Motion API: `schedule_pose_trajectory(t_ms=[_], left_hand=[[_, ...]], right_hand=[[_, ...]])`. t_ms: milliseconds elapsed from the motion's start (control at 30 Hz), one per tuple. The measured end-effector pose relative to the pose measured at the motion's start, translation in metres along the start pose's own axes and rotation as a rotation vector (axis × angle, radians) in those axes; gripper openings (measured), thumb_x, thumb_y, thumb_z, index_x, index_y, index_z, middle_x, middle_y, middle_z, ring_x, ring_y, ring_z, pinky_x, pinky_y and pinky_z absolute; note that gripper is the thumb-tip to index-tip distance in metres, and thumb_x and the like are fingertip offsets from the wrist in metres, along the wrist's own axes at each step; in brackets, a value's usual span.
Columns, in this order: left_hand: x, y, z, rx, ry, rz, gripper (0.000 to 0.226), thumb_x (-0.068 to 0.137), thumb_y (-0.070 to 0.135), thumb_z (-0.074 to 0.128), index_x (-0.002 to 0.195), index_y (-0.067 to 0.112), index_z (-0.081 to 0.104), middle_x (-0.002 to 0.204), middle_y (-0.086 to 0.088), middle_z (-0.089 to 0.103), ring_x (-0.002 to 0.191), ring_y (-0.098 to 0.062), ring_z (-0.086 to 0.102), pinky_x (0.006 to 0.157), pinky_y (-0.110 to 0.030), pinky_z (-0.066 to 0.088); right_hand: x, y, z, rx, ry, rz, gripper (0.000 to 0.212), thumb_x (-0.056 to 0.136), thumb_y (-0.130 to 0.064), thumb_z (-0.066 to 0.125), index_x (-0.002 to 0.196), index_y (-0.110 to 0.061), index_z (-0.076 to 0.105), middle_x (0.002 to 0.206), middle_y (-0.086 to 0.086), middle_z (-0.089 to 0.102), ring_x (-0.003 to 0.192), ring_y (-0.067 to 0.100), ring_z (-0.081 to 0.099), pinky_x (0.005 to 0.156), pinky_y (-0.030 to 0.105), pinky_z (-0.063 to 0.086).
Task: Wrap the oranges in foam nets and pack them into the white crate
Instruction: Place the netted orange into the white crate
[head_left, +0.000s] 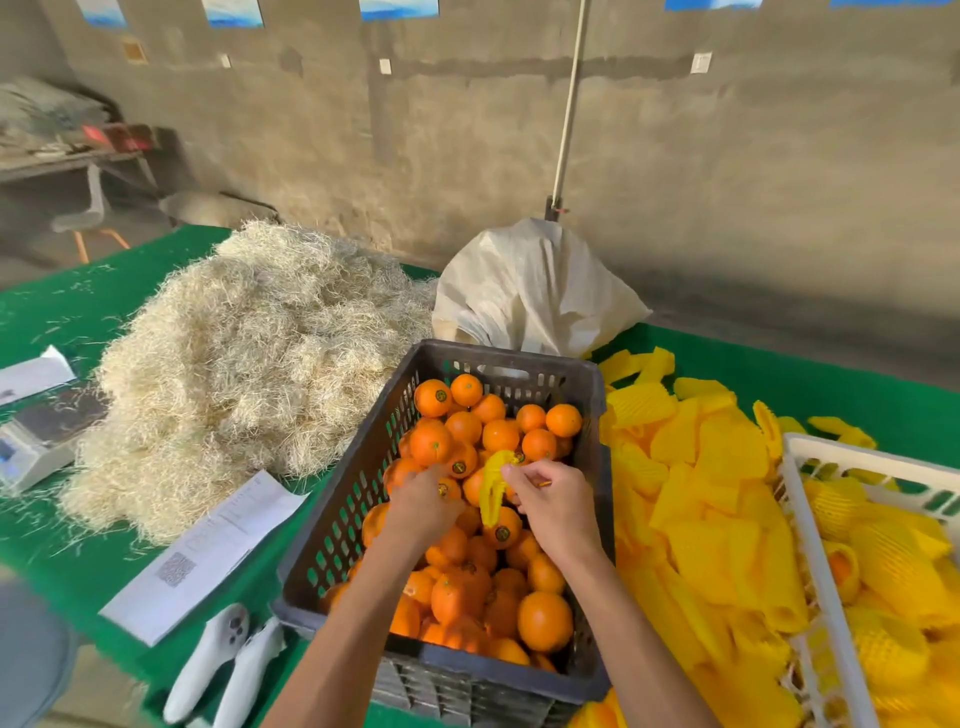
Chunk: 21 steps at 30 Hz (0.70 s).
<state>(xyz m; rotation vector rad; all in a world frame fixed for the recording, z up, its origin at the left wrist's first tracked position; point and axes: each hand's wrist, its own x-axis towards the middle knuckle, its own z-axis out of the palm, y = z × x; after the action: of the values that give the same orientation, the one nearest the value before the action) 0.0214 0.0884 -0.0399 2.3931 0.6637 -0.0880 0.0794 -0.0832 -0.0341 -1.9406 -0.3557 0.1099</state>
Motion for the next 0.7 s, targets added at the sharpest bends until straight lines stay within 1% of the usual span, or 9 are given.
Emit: schedule_pose_trajectory(t_ms=[67,100,267,333,433,533,600,667,700], left_hand=[[0.009,-0.004,0.006,0.256,-0.127,-0.055,0.044,0.091,0.022,0.070,0.133,0.017,0.059,0.131,-0.011,0.060,0.127,-0.037,0.054,0.112,-0.051,0.040],[0.012,-0.006,0.009,0.324,-0.141,-0.064,0.044,0.090,0.018,0.068,0.133,0.018,0.058,0.132,-0.011,0.059,0.128,-0.037,0.053,0.110,-0.049,0.042],[0.017,-0.006,0.015,0.333,-0.034,-0.049,0.026,0.089,0.009,0.064,0.115,0.009,0.061,0.121,-0.014,0.066,0.114,-0.035,0.064,0.091,-0.043,0.056],[0.010,0.000,0.007,0.236,0.039,-0.041,0.018,0.084,0.013,0.072,0.094,0.008,0.057,0.103,-0.013,0.067,0.097,-0.032,0.066,0.077,-0.038,0.053],[-0.007,0.008,-0.002,-0.152,0.201,-0.053,0.035,0.075,0.017,0.083,0.069,0.013,0.049,0.066,-0.004,0.053,0.058,-0.019,0.051,0.053,-0.031,0.036],[-0.028,0.018,-0.009,-0.505,0.278,-0.045,0.043,0.075,0.022,0.088,0.061,0.014,0.048,0.052,0.002,0.044,0.045,-0.012,0.040,0.047,-0.028,0.029],[-0.039,0.028,-0.011,-0.725,0.222,-0.075,0.044,0.077,0.038,0.089,0.068,0.012,0.055,0.060,-0.002,0.046,0.057,-0.017,0.052,0.051,-0.029,0.040],[-0.047,0.041,-0.009,-1.037,0.012,-0.125,0.046,0.078,0.050,0.085,0.085,0.009,0.065,0.081,-0.007,0.061,0.084,-0.023,0.065,0.081,-0.034,0.056],[-0.049,0.047,-0.006,-1.151,-0.110,-0.113,0.051,0.078,0.053,0.082,0.097,0.008,0.068,0.096,-0.004,0.070,0.100,-0.021,0.068,0.096,-0.038,0.055]], right_hand=[[0.002,0.002,0.002,-0.001,0.017,0.021,0.024,0.092,-0.047,0.069,0.080,-0.026,0.074,0.073,-0.009,0.071,0.073,0.008,0.069,0.072,0.041,0.061],[0.002,0.003,0.003,-0.001,0.019,0.024,0.027,0.092,-0.048,0.068,0.078,-0.026,0.073,0.071,-0.008,0.071,0.072,0.008,0.069,0.071,0.041,0.061],[0.003,0.007,0.002,-0.015,-0.055,0.021,0.024,0.096,-0.045,0.063,0.087,-0.025,0.072,0.084,-0.009,0.071,0.083,0.008,0.069,0.077,0.037,0.060],[0.003,0.010,-0.001,-0.067,-0.043,0.018,0.020,0.097,-0.042,0.064,0.098,-0.024,0.072,0.095,-0.011,0.070,0.092,0.008,0.067,0.080,0.030,0.058],[-0.001,0.009,-0.007,-0.121,0.021,0.039,0.019,0.097,-0.039,0.064,0.103,-0.022,0.070,0.100,-0.008,0.069,0.091,0.006,0.064,0.078,0.025,0.055],[-0.006,0.003,-0.012,-0.128,0.100,0.044,0.013,0.095,-0.034,0.066,0.099,-0.023,0.066,0.094,-0.009,0.068,0.082,0.004,0.065,0.067,0.019,0.053],[-0.010,0.001,-0.019,-0.132,0.159,0.027,0.009,0.094,-0.032,0.067,0.095,-0.023,0.063,0.088,-0.011,0.066,0.075,0.001,0.064,0.058,0.012,0.047],[-0.012,0.001,-0.027,-0.131,0.196,0.016,0.009,0.095,-0.031,0.067,0.093,-0.023,0.062,0.087,-0.013,0.064,0.073,-0.002,0.061,0.056,0.009,0.044],[-0.013,0.001,-0.031,-0.120,0.203,0.017,0.009,0.096,-0.031,0.066,0.094,-0.023,0.061,0.088,-0.013,0.064,0.075,-0.002,0.060,0.057,0.009,0.044]])
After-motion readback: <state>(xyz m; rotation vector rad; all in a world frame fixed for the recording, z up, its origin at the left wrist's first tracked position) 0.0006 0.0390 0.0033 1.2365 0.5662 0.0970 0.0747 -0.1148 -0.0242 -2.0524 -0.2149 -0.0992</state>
